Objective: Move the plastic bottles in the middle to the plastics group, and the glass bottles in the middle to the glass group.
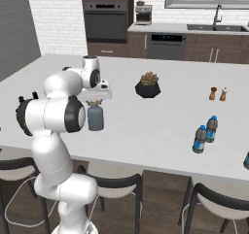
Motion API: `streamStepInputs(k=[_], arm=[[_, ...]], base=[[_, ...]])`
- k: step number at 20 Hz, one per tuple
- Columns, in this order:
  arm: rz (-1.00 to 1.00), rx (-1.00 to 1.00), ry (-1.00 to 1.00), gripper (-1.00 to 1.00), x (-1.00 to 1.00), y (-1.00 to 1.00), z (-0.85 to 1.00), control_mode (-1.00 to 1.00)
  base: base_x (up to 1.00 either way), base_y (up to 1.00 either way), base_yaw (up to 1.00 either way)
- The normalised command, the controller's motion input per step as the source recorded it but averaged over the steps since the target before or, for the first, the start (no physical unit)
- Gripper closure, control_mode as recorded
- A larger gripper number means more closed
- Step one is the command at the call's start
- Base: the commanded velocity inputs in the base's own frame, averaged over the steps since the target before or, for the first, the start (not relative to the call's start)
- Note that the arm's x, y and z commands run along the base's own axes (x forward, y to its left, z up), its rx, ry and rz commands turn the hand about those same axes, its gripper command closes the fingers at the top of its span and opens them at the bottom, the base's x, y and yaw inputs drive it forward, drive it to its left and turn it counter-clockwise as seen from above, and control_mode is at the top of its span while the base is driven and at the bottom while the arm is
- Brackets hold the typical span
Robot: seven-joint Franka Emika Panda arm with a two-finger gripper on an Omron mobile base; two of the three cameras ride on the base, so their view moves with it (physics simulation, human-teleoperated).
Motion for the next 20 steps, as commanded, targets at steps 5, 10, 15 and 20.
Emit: streamStepInputs(k=[5, 10, 15, 20], arm=[[0.27, 0.0, 0.0, 1.0, -0.45, 1.0, 0.09, -1.0], [0.19, 0.0, 0.0, 1.0, -0.37, 0.54, 0.0, -1.0], [0.13, 0.0, 0.0, 1.0, -0.09, 0.51, 0.01, -1.0], [0.17, 0.0, 0.0, 1.0, 0.0, 0.65, 0.03, -1.0]], base=[[0.0, 0.0, 0.0], [0.0, 0.0, 0.0], [0.0, 0.0, 0.0], [0.0, 0.0, 0.0]])
